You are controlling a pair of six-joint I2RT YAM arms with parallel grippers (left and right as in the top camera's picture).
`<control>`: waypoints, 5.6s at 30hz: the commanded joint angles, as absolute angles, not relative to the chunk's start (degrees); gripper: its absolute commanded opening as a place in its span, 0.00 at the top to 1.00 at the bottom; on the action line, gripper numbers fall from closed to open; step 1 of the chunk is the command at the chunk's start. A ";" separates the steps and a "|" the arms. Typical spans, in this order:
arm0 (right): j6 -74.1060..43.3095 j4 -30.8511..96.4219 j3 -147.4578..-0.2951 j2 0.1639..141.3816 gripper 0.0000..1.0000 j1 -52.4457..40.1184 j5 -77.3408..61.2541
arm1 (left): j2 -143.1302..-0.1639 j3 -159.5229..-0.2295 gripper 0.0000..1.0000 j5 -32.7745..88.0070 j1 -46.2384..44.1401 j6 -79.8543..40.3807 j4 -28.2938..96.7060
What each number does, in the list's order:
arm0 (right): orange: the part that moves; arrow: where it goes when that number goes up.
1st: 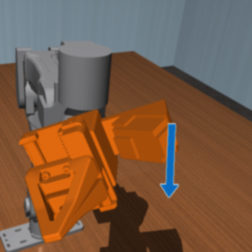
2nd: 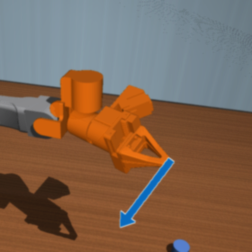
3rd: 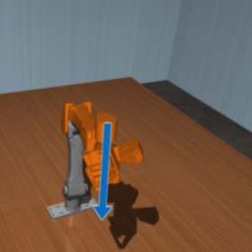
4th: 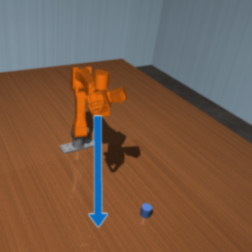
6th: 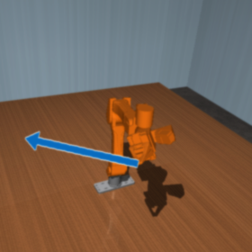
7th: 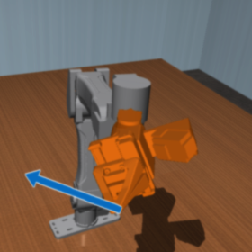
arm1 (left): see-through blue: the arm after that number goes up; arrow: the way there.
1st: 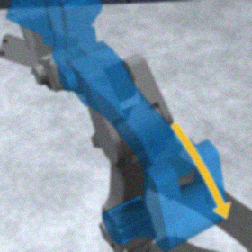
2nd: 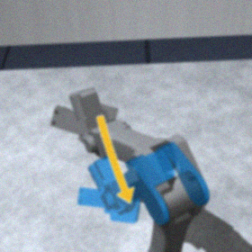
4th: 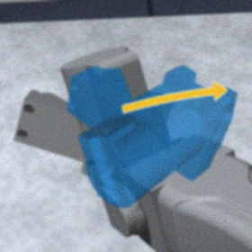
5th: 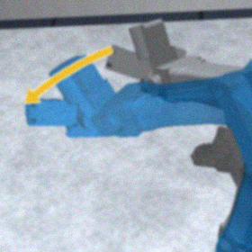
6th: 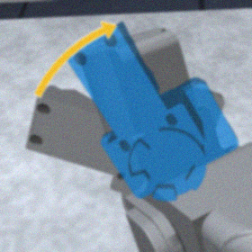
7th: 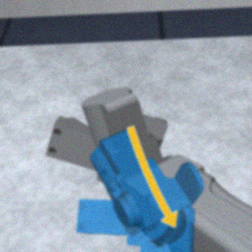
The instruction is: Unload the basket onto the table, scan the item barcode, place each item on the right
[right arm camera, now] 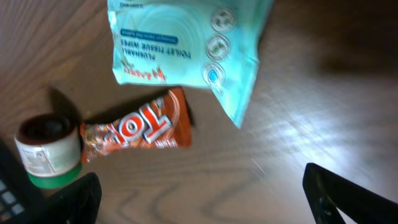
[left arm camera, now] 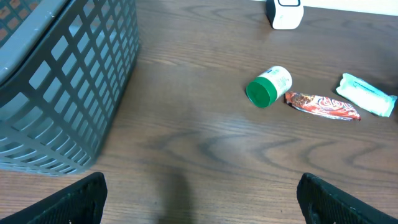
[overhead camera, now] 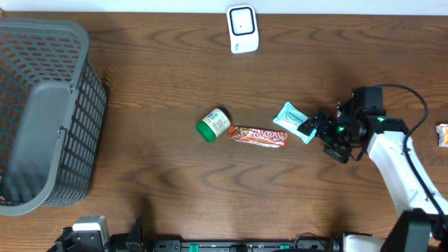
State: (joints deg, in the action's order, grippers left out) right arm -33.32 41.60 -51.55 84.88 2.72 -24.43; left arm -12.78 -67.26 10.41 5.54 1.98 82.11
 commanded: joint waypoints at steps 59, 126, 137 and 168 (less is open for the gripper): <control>-22.15 25.80 -53.52 78.30 0.99 -18.48 39.07 | -12.58 -67.44 0.02 10.96 5.78 2.92 82.02; -14.09 38.41 -64.42 104.86 0.99 -44.71 -1.96 | -12.58 -67.44 0.02 10.96 5.78 2.92 82.02; -14.52 43.40 -65.47 100.57 0.99 -47.24 -4.19 | -12.58 -67.44 0.02 10.96 5.78 2.92 82.02; -20.27 48.66 -67.35 97.65 0.99 -45.01 -6.31 | -12.58 -67.44 0.02 10.96 5.78 2.92 82.02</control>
